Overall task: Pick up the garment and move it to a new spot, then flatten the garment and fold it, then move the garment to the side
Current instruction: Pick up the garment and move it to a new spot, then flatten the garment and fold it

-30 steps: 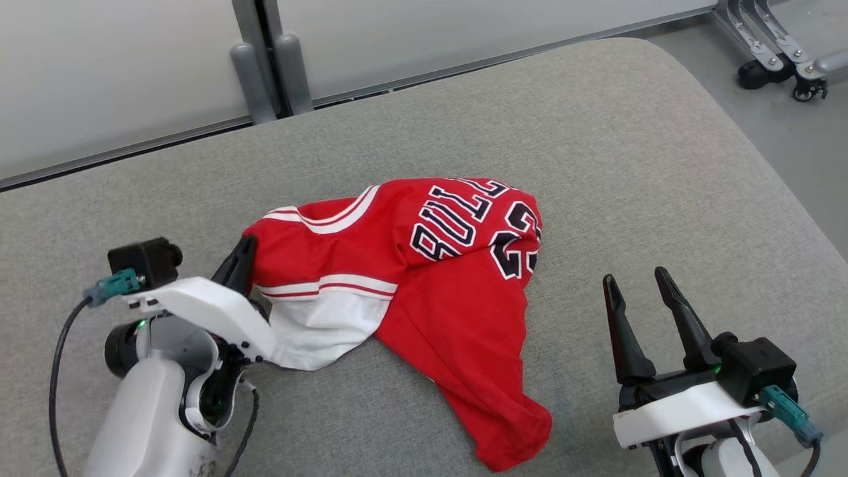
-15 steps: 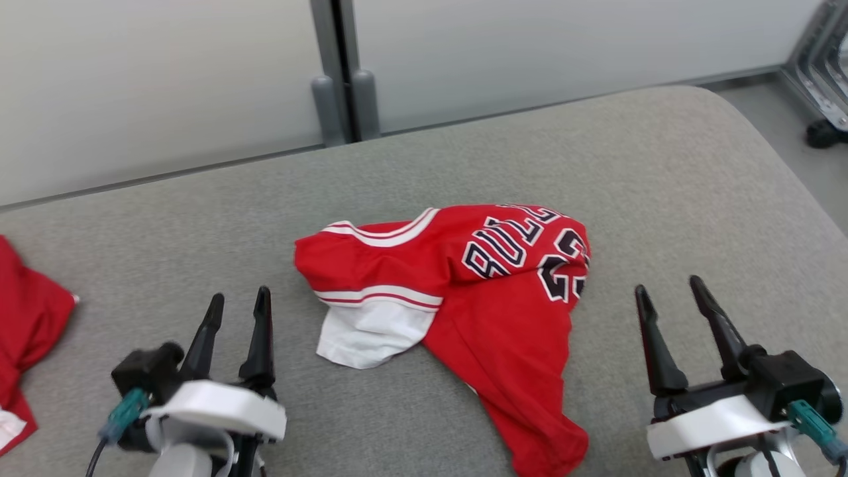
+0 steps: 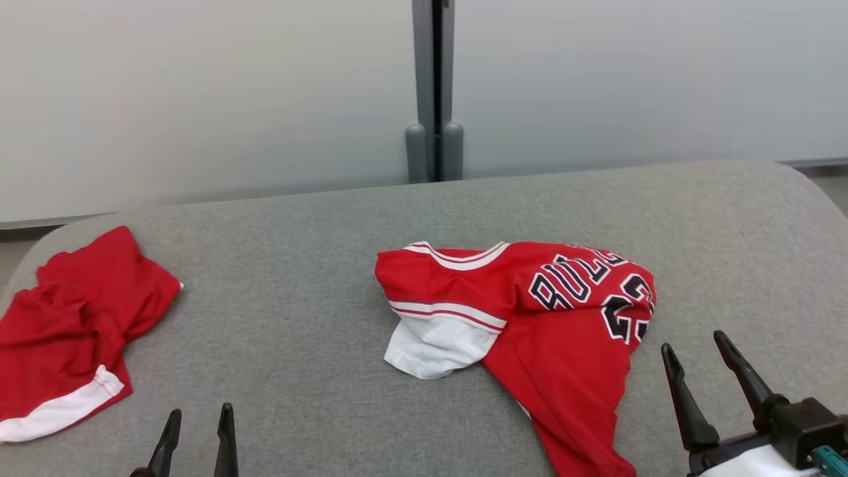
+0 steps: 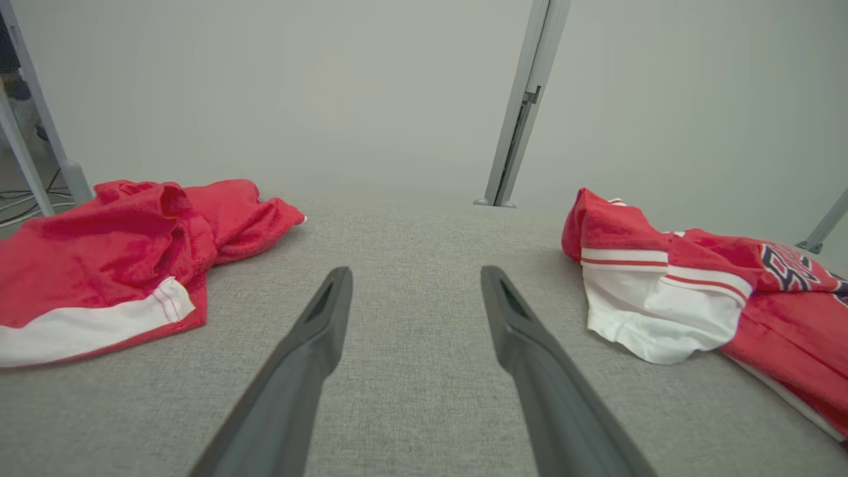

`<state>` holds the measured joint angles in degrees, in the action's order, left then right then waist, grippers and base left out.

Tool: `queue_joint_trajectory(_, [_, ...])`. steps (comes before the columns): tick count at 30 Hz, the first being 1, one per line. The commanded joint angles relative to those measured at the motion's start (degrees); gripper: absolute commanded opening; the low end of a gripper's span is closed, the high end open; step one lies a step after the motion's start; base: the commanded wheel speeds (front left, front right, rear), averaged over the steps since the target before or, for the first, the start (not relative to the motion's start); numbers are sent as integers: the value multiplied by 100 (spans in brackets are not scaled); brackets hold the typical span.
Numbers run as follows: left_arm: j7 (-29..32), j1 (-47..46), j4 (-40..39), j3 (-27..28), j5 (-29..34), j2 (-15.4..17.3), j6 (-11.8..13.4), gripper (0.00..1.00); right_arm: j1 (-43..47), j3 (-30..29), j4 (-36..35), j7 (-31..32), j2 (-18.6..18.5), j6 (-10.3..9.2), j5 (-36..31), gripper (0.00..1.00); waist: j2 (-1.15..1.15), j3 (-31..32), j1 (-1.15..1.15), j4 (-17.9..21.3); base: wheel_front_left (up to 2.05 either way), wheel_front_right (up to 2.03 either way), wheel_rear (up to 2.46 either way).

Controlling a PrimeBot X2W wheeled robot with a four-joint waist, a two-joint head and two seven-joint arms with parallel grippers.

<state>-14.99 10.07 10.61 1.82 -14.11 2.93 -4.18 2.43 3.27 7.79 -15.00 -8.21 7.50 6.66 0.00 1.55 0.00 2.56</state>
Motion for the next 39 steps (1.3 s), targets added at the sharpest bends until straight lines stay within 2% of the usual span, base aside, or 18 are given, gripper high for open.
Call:
queue_joint_trajectory(1, [-27, 61, -45, 26, 40, 7, -27, 100, 68, -41, 20, -28, -10, -1, -7, 100, 0, 98, 0, -105, 0, 0, 0])
queue_joint_trajectory(14, [-28, 219, -109, -30, -112, 4, -69, 100, 100, -103, 170, -28, 154, -1, -32, 100, 0, 139, 0, -232, 0, 0, 0])
queue_joint_trajectory(20, [-28, -137, -54, -453, -169, 1, -178, 100, -3, -3, 134, -28, 123, -1, 5, 100, 0, 53, 0, -80, 0, 0, 0])
queue_joint_trajectory(26, [32, -1163, 782, -1406, -273, 6, -287, 100, -215, 150, 82, -28, 35, -1, 122, 100, 0, -233, 0, 279, 0, 0, 0])
queue_joint_trajectory(31, [279, -1843, 1491, -1922, -466, 9, -316, 100, -357, 173, 51, -28, 4, -1, 160, 100, 0, -473, 0, 529, 0, 0, 0])
queue_joint_trajectory(39, [692, -2825, 2914, -2328, -858, 9, -332, 100, -575, 188, 21, -28, 23, -1, 222, 100, 0, -883, 0, 1018, 0, 0, 0])
